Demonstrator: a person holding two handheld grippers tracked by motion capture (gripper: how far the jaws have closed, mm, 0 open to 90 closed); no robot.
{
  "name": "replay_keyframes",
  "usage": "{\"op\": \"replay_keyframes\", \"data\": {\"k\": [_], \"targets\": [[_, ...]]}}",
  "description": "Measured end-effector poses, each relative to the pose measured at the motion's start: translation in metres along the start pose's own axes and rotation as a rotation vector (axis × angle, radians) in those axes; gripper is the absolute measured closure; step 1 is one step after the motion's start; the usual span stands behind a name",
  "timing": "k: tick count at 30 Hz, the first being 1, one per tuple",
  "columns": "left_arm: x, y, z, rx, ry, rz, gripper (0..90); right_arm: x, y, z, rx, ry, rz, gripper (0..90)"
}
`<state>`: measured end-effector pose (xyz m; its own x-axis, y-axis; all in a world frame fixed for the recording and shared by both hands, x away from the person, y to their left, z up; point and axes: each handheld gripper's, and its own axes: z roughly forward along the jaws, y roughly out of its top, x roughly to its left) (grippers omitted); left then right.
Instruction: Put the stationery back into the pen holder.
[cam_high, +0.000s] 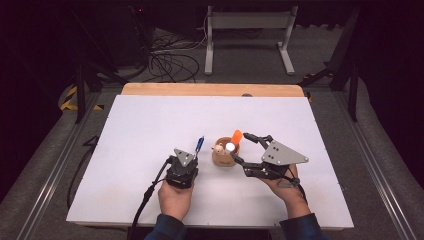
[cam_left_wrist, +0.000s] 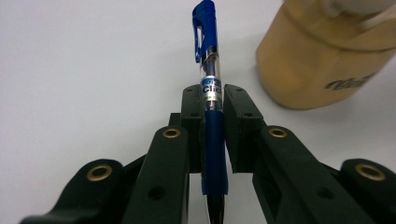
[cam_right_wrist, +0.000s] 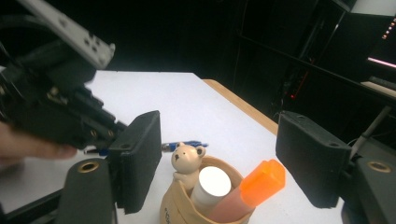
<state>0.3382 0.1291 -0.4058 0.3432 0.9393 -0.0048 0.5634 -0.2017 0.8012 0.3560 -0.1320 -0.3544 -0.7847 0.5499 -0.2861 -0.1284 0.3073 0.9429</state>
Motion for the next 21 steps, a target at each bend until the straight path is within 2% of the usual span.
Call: {"op": "replay_keyframes", "data": {"k": [1,5,8,11,14,18,19,21], "targets": [[-0.001,0.002,-0.003,-0.010,-0.007,0.012,79.5,0.000,0.000,0.001,0.004,0.000,-0.009,35.0],[-0.002,0.010,-0.014,-0.037,-0.052,0.064,79.5,0.000,-0.002,0.004,0.009,0.006,0.010,39.7],[-0.005,0.016,-0.022,-0.054,-0.078,0.146,79.5,-0.002,-0.002,0.006,0.009,0.001,0.020,43.4],[-0.004,0.022,-0.026,-0.067,-0.124,0.177,79.5,0.000,-0.002,0.008,0.024,-0.007,0.022,45.5],[-0.001,0.027,-0.029,-0.077,-0.177,0.182,79.5,0.003,-0.002,0.009,0.033,-0.018,-0.006,46.2],[0.004,0.036,-0.036,-0.085,-0.226,0.223,79.5,0.008,-0.003,0.011,0.033,-0.023,-0.022,46.6],[0.005,0.039,-0.037,-0.075,-0.245,0.243,79.5,0.009,-0.003,0.012,0.036,-0.033,-0.038,46.5],[0.005,0.044,-0.040,-0.066,-0.275,0.271,79.5,0.013,-0.004,0.015,0.033,-0.064,-0.103,46.5]]}}
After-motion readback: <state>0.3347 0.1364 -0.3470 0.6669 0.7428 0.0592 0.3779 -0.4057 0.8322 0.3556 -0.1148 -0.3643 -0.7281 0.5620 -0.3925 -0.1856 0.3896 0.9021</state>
